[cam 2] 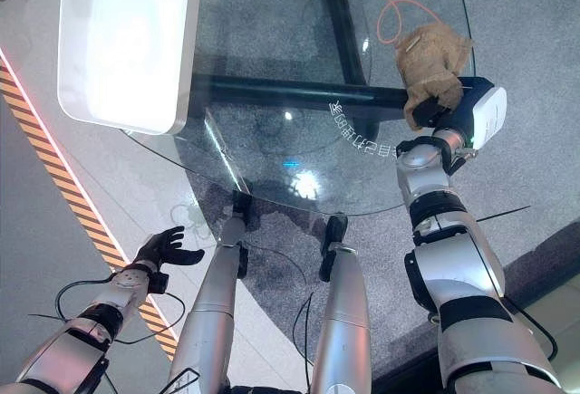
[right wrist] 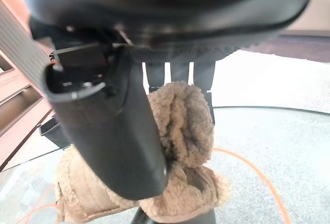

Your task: Wipe the table with a cloth and put it in the basket.

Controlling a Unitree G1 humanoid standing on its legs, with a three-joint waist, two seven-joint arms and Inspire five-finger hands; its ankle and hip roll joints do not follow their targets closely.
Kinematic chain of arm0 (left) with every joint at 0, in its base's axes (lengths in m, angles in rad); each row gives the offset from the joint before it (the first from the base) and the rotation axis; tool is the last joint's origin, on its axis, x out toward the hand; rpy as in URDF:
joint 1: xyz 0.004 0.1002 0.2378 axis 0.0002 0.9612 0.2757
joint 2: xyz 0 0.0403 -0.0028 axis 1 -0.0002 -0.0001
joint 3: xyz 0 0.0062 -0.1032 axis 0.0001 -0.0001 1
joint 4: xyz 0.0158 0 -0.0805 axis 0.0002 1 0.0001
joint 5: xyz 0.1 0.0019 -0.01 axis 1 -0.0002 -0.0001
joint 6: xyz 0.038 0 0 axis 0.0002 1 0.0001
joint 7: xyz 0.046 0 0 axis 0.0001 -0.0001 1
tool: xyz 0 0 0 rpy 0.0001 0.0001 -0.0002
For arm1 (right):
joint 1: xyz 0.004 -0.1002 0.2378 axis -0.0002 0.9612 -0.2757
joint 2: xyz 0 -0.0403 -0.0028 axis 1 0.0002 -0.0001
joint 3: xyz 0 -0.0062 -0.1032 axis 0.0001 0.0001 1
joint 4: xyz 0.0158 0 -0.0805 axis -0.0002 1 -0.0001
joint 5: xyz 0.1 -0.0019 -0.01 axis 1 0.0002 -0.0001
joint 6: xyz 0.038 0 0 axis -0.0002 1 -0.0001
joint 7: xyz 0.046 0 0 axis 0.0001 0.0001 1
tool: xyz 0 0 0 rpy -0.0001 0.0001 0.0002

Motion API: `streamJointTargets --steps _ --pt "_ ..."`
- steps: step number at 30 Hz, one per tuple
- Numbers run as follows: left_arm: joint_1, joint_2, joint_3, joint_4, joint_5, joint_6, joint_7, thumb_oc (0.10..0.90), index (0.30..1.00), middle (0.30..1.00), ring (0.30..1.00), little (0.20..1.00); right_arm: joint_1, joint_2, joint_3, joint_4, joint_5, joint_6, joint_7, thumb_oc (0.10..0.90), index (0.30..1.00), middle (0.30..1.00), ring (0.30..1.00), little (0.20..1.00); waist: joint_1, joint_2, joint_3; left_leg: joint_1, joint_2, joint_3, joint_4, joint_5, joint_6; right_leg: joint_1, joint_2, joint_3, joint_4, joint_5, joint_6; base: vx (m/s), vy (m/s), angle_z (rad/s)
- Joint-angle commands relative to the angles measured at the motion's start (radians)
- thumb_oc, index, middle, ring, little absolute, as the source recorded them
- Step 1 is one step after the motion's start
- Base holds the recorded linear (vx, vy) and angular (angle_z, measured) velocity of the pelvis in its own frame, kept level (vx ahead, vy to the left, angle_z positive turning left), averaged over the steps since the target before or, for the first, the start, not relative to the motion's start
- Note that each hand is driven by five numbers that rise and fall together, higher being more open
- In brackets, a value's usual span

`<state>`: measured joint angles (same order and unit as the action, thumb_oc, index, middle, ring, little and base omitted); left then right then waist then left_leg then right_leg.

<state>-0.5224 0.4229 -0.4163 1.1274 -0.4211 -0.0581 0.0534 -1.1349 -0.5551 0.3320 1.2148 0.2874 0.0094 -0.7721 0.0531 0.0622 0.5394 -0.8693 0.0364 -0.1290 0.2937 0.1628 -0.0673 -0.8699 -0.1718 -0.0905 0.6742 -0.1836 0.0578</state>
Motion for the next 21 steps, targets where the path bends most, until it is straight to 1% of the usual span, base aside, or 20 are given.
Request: streamJointTargets --steps 1,6,10,12,15,18,21 --pt "-0.008 0.001 0.028 0.097 -0.01 -0.015 0.005 0.8 0.9 0.9 0.9 0.9 0.041 -0.188 -0.038 0.074 0.047 0.006 -0.106 0.1 0.3 0.3 0.3 0.2 0.006 0.015 -0.019 0.05 -0.051 0.112 0.103 -0.175 0.079 0.012 0.093 -0.024 -0.192 0.142 -0.022 0.0 0.0 0.0" --pt "-0.02 0.005 0.026 0.1 -0.015 -0.005 0.001 0.8 0.9 0.9 0.9 0.9 0.036 -0.183 -0.031 0.068 0.043 -0.008 -0.096 0.1 0.3 0.3 0.3 0.2 0.004 0.013 -0.019 0.05 -0.051 0.111 0.102 -0.175 0.077 0.013 0.093 -0.024 -0.196 0.143 -0.021 0.0 0.0 0.0" --pt "-0.023 0.003 0.026 0.109 -0.013 -0.011 -0.001 0.8 0.9 0.9 0.9 0.9 0.029 -0.175 -0.025 0.064 0.042 -0.018 -0.085 0.1 0.3 0.3 0.3 0.2 0.005 0.013 -0.019 0.05 -0.051 0.11 0.102 -0.176 0.077 0.012 0.094 -0.024 -0.194 0.141 -0.021 0.0 0.0 0.0" --pt "-0.03 0.003 0.022 0.112 -0.017 -0.008 -0.003 0.8 0.9 0.9 0.9 0.9 0.017 -0.167 -0.009 0.053 0.0 -0.036 -0.066 0.1 0.3 0.3 0.3 0.2 0.005 0.013 -0.019 0.052 -0.05 0.11 0.098 -0.175 0.077 0.013 0.095 -0.024 -0.196 0.141 -0.022 0.0 0.0 0.0" --pt "-0.032 -0.001 0.019 0.108 -0.013 -0.006 -0.003 0.8 0.9 0.9 0.9 0.9 -0.005 -0.152 0.025 0.011 -0.037 -0.041 -0.049 0.1 0.3 0.3 0.3 0.2 0.007 0.013 -0.019 0.051 -0.052 0.108 0.098 -0.174 0.075 0.011 0.095 -0.025 -0.196 0.141 -0.023 0.0 0.0 0.0" --pt "-0.032 -0.006 0.014 0.1 -0.008 -0.004 0.002 0.8 0.9 0.9 0.9 0.9 -0.03 -0.131 0.064 -0.038 -0.091 -0.024 -0.032 0.1 0.3 0.3 0.3 0.2 0.01 0.013 -0.019 0.053 -0.054 0.107 0.094 -0.17 0.072 0.015 0.093 -0.028 -0.202 0.142 -0.023 0.0 0.0 0.0" --pt "-0.03 -0.015 0.006 0.094 -0.009 -0.005 0.009 0.8 0.9 0.9 0.9 0.9 -0.058 -0.111 0.108 -0.065 -0.113 -0.009 -0.021 0.1 0.3 0.3 0.3 0.2 0.015 0.018 -0.019 0.055 -0.056 0.107 0.089 -0.168 0.072 0.018 0.091 -0.034 -0.206 0.14 -0.026 0.0 0.001 -0.01"
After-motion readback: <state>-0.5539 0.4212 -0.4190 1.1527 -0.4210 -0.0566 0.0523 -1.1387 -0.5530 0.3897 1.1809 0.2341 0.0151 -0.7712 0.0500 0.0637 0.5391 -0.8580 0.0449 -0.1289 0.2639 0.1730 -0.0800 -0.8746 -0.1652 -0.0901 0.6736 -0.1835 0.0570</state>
